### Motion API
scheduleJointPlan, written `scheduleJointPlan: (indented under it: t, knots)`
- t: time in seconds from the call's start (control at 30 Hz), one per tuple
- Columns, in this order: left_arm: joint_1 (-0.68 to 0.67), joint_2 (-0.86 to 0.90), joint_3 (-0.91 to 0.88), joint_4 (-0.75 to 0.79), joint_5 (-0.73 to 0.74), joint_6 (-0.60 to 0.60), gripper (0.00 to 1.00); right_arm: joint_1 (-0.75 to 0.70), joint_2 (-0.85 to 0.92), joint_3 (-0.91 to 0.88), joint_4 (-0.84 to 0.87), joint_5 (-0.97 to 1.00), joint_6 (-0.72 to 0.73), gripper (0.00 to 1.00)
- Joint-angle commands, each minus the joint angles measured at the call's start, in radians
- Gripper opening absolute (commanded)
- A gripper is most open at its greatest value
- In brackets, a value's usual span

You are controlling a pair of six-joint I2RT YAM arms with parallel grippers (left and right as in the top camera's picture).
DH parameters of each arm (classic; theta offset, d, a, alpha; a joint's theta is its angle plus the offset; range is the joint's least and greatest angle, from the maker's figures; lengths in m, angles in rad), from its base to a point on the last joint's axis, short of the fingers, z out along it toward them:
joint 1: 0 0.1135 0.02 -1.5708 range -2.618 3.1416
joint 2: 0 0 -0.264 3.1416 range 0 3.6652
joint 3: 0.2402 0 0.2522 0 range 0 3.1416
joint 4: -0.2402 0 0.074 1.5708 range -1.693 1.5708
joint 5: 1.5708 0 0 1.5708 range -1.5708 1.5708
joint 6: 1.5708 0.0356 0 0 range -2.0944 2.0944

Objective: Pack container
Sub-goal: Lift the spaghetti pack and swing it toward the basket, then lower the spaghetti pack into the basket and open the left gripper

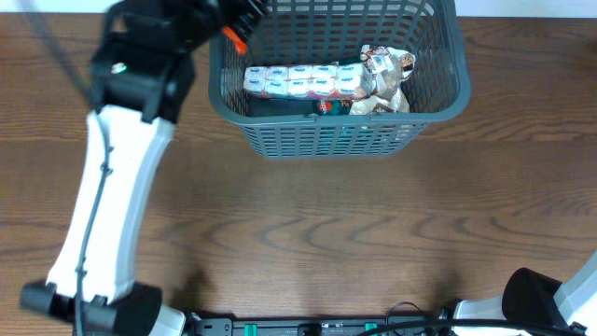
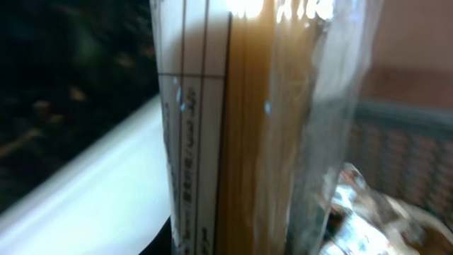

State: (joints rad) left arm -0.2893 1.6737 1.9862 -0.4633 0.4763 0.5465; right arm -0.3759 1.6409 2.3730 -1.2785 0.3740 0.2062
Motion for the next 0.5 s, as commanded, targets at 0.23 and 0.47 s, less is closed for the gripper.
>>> scheduleJointPlan:
  t: [0.23,0.47]
  knots:
    - [-0.098,0.216,0.016,-0.115,0.122,0.273,0.06,-0.002,-0.001,-0.001,-0.001,0.006,0.018,0.99]
    - [-0.134,0.361,0.016,-0.195,0.122,0.272,0.06,-0.002,-0.001,-0.001,-0.001,0.006,0.018,0.99]
